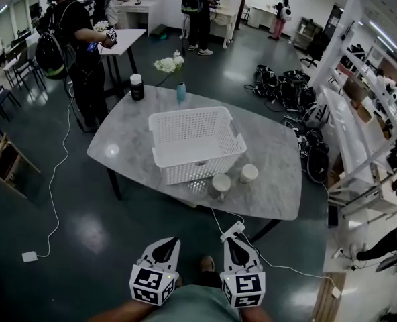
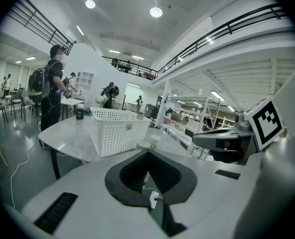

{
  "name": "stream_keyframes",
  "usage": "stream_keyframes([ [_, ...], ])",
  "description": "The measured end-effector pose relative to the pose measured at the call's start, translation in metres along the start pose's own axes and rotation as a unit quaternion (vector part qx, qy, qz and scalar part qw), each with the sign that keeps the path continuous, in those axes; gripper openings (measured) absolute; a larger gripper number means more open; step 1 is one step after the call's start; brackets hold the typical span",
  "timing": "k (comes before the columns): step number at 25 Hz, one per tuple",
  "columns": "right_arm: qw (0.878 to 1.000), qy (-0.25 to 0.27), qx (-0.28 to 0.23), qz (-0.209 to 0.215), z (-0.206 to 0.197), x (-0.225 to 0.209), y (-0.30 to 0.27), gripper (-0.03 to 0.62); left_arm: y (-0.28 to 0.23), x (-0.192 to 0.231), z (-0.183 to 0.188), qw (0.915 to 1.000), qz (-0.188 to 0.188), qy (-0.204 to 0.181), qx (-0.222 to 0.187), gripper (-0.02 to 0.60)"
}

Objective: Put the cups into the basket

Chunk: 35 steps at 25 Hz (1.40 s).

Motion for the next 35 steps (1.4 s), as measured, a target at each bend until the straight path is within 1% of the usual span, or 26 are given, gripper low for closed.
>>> stream_keyframes([
  [3,1.000,0.002,0.002,0.002,0.002,-0.008,-0.013,0.012,-0.010,0.004,0.003,1.0000,0.004,0.000,-0.002,0.000],
  [6,1.000,0.006,0.001,0.010,0.008,-0.020,-0.029,0.012,-0.024,0.009,0.010,0.9998,0.016,0.005,-0.006,-0.001],
  [11,0.999,0.023,-0.008,0.027,0.030,-0.046,-0.056,0.012,-0.054,0.011,0.038,0.9992,0.032,0.005,-0.022,0.000],
  [16,0.999,0.026,-0.011,0.025,0.046,-0.083,-0.080,0.012,-0.094,0.005,0.062,0.9991,0.032,-0.001,-0.027,-0.002],
  [21,0.999,0.024,0.003,0.024,0.049,-0.120,-0.100,0.012,-0.134,-0.004,0.077,0.9994,0.027,-0.003,-0.019,0.000],
  [25,0.999,0.017,0.011,0.033,0.054,-0.146,-0.121,0.012,-0.167,-0.009,0.087,0.9996,0.027,-0.002,-0.010,0.000],
  [29,0.999,0.015,0.024,0.040,0.050,-0.171,-0.143,0.012,-0.198,-0.014,0.090,0.9995,0.031,-0.001,0.005,0.000],
  [35,0.998,0.013,0.042,0.046,0.046,-0.207,-0.172,0.012,-0.243,-0.029,0.104,0.9989,0.034,-0.019,0.024,0.000],
])
Point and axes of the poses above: the fingertips, and each gripper's own axes: y backward along the fingers, x to its left, z out of its top, the point moved 9 cm from there along y, backward along the fingers, and after that the axes turned 6 degrees about x, right-handed, at the moved point
